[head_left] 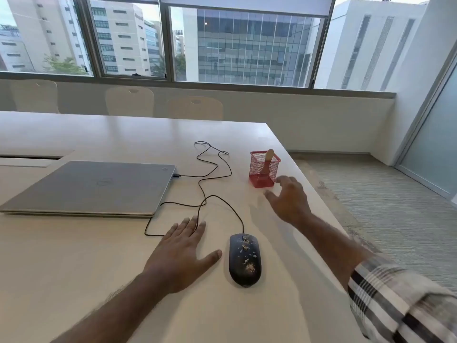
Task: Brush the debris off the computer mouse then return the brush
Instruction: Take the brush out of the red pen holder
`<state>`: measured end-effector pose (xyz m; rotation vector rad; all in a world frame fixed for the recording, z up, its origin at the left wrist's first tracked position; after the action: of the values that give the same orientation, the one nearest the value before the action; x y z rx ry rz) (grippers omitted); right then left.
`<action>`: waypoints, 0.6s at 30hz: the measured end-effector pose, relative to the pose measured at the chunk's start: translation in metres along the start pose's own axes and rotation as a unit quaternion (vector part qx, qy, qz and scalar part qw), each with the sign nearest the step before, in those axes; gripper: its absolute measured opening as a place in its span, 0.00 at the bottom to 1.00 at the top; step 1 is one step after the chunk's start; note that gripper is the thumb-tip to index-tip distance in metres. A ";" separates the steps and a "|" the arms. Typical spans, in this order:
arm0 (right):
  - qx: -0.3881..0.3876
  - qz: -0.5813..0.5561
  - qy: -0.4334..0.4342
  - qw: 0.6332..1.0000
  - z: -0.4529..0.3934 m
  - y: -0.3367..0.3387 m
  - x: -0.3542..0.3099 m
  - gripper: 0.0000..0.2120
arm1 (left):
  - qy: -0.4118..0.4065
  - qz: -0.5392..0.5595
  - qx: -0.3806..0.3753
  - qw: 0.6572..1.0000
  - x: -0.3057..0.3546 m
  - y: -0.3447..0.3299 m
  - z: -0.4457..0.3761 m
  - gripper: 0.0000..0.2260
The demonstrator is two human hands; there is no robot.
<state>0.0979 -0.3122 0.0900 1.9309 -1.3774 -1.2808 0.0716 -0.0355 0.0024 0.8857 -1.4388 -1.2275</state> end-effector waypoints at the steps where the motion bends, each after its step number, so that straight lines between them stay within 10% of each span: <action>1: 0.012 -0.007 -0.005 1.000 -0.010 0.001 0.003 0.24 | -0.006 0.000 0.003 1.000 0.000 0.001 0.000 0.43; 13: 0.010 -0.088 -0.085 0.992 -0.098 -0.006 0.013 0.24 | -0.008 -0.008 0.023 1.000 -0.002 0.000 0.000 0.45; 18: -0.001 -0.083 -0.093 0.992 -0.106 -0.014 0.017 0.10 | -0.006 -0.008 0.019 1.000 -0.002 -0.001 -0.001 0.45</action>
<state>0.1976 -0.3381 0.1220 2.0016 -1.3214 -1.5753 0.0730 -0.0336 0.0010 0.9185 -1.4725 -1.2218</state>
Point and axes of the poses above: each hand's wrist, its own z-axis away from the middle knuckle, its own y-axis out of the back of the hand, x = y × z, the point moved 8 cm from there along -z, towards the middle knuckle, and after that the axes turned 13 degrees about y, right-handed, at the moved point
